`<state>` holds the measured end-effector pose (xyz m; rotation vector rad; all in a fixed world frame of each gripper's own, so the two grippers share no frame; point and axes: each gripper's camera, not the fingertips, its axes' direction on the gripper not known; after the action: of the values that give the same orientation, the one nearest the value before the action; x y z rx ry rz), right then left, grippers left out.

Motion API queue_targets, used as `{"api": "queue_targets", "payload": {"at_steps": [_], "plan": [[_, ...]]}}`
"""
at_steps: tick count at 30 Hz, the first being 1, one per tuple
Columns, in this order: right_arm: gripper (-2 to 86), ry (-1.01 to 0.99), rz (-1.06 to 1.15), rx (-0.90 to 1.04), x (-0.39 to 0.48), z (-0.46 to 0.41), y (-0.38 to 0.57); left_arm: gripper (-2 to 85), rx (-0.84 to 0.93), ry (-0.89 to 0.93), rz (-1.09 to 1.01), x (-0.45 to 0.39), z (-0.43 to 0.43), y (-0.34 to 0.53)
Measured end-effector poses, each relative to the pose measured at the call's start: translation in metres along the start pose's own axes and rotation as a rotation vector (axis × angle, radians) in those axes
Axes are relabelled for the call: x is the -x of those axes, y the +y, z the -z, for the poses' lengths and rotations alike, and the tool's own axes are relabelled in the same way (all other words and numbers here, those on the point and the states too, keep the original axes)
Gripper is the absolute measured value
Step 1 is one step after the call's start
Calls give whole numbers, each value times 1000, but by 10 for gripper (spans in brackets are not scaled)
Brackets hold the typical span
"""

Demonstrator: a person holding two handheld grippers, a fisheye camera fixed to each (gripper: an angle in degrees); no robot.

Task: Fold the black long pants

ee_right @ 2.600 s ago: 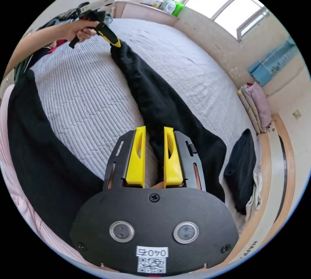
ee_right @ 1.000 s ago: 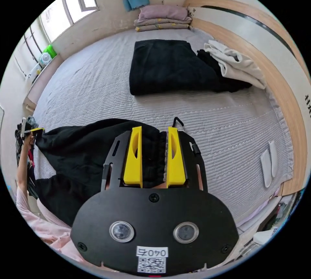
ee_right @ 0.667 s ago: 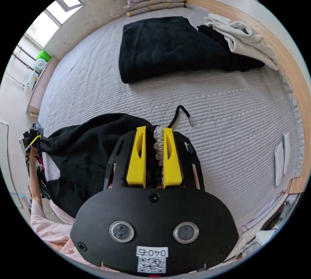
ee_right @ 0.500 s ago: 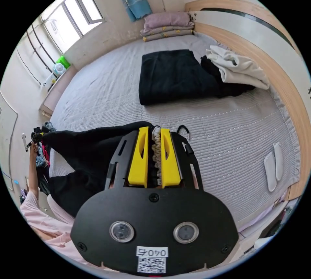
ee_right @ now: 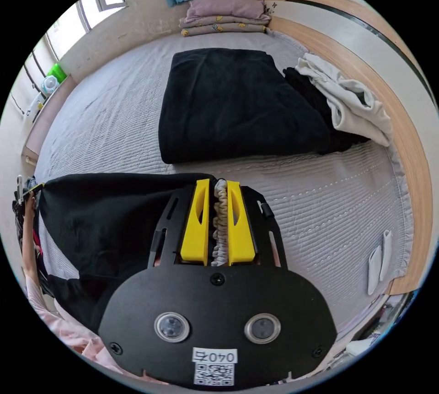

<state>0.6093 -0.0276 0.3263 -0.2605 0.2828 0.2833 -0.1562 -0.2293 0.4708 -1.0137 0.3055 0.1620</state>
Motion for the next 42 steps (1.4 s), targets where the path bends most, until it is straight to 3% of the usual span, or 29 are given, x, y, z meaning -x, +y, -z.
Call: {"api": "queue_targets", "payload": {"at_steps": [2, 4, 5, 8, 11, 13, 17, 19, 20, 23, 25, 26, 29, 34, 42], "plan": [[75, 0, -2, -3, -2, -9, 1, 39, -27, -1, -14, -7, -5, 0], [104, 55, 24, 111, 0, -36, -1, 89, 140, -40, -39, -12, -39, 0], [110, 88, 18, 148, 0, -40, 0, 97, 109, -44, -26, -9, -37, 2], [76, 139, 18, -6, 2, 11, 20, 113, -4, -8, 16, 10, -11, 17], [13, 254, 88, -100, 22, 59, 62, 61, -178, -169, -8, 6, 24, 50], [-2, 214, 164, -91, 39, 72, 92, 10, -261, -253, -92, -17, 33, 84], [-9, 39, 269, 0, 62, 56, 152, -6, -146, 35, -220, -57, -5, 124], [-9, 67, 266, 106, 52, 23, 164, -8, -47, 2, -232, -74, -57, 135], [-9, 109, 297, 204, 39, -2, 172, -8, -108, -7, -238, -74, -57, 139], [-8, -107, 160, 180, -7, 22, 176, -8, 2, -3, -141, -62, -56, 127], [-4, -123, 148, 98, -22, 55, 188, -8, -171, -72, -165, -62, -7, 151], [0, -39, 166, 58, -27, 72, 198, -8, -222, -45, -185, -64, 8, 162], [56, 68, 143, -26, -45, 86, 219, -8, -348, 226, -347, -96, 69, 233], [113, -225, 157, 73, -71, 49, 229, 4, -454, 599, -767, -234, 121, 378], [126, -297, 146, 48, -104, 33, 228, 66, -418, 593, -1029, -396, 126, 466]]}}
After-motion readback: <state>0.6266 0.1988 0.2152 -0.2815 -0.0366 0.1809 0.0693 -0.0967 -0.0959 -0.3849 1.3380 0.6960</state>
